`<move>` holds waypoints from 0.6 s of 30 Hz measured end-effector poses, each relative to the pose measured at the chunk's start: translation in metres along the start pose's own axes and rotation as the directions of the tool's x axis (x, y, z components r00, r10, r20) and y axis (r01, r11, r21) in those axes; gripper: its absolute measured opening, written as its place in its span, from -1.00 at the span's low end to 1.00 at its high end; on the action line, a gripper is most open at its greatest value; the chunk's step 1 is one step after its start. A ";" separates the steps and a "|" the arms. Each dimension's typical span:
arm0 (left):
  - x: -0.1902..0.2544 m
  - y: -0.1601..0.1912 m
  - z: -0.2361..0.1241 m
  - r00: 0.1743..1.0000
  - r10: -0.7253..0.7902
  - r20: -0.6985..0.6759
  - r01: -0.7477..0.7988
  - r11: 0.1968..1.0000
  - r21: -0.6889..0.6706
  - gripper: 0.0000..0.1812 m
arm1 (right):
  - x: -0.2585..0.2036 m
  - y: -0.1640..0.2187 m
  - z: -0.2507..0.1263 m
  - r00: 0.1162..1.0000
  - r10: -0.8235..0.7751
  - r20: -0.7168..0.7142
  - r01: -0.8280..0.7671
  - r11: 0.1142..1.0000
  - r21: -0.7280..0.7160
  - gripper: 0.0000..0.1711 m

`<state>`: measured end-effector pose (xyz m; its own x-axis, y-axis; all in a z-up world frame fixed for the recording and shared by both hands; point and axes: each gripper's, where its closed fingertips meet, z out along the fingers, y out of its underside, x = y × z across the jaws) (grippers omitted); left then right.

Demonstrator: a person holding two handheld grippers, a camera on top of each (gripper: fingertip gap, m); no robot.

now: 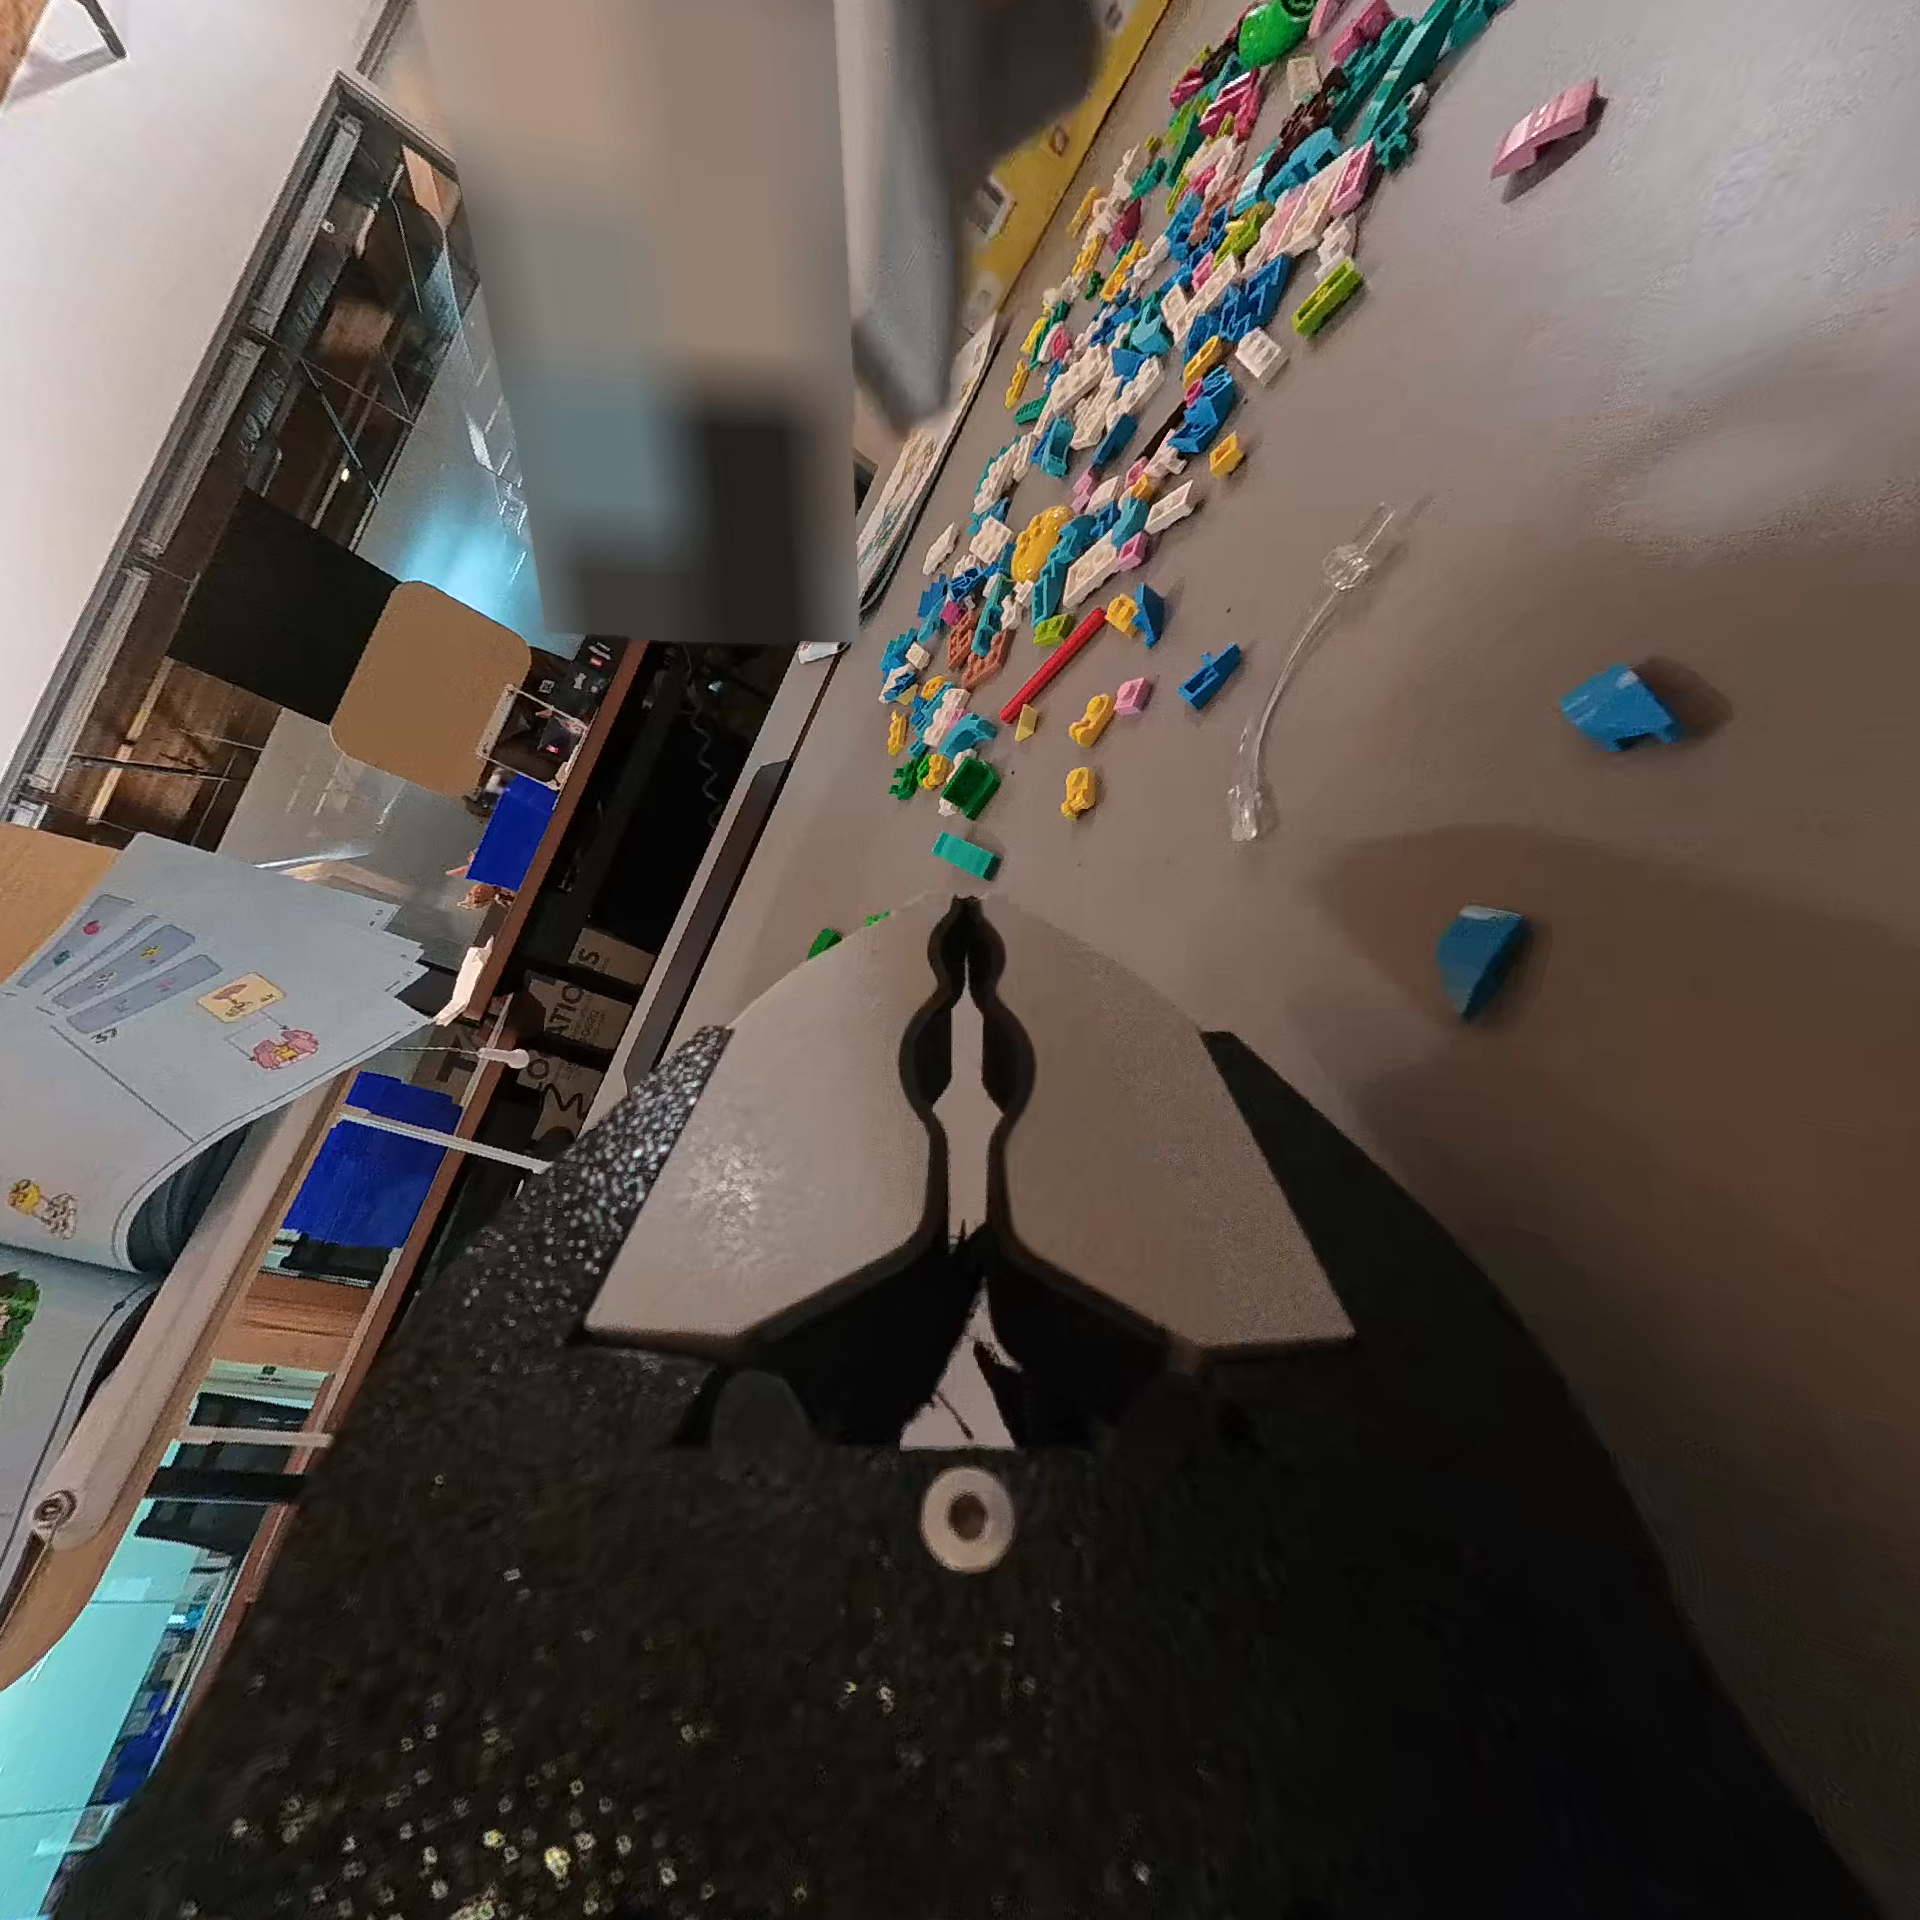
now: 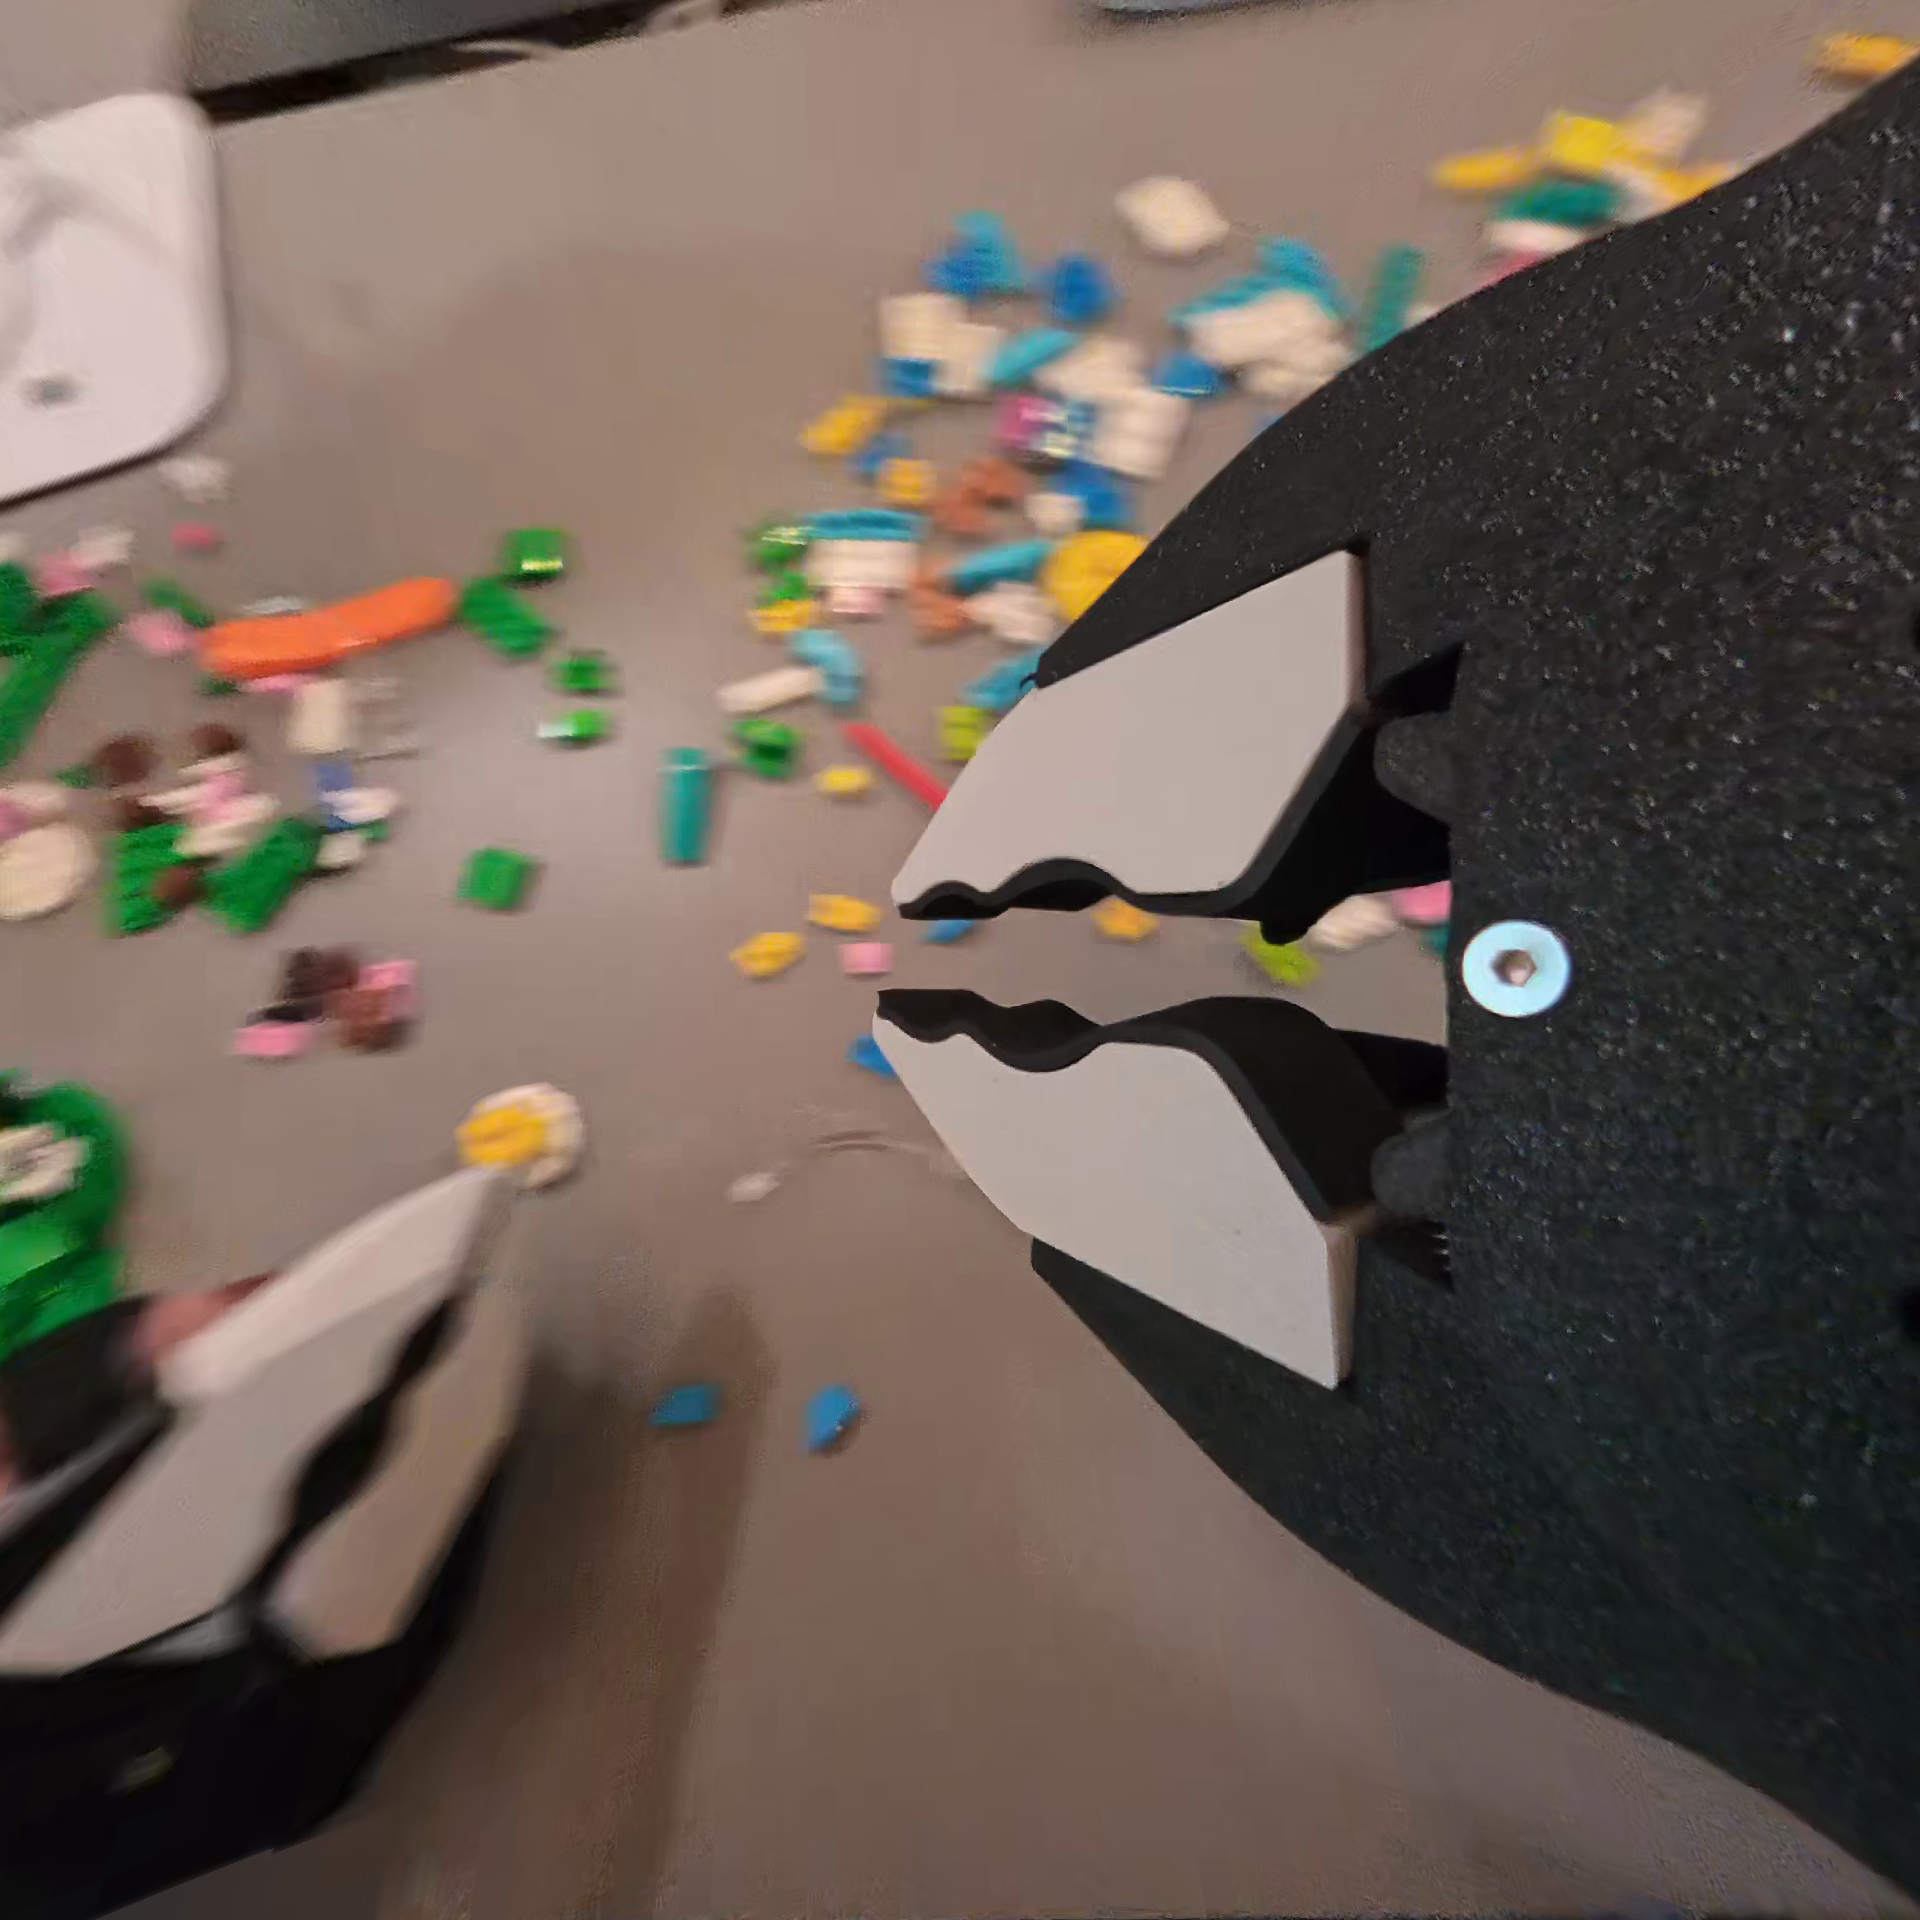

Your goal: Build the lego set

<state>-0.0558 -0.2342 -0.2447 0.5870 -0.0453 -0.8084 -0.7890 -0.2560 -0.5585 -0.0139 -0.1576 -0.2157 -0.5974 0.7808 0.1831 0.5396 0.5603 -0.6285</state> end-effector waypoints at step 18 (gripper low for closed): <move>0.002 -0.004 0.000 0.998 -0.051 -0.043 0.052 0.998 0.041 -1.00 | 0.050 -0.188 0.229 0.869 0.402 0.290 -0.284 0.883 -0.372 -0.93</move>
<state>-0.0514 -0.2331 -0.2440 0.6335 -0.0737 -0.7702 -0.7638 -0.2187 -0.6073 -0.2813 -0.2874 -0.2616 -0.4740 0.8231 -0.3128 0.8676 0.3759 -0.3256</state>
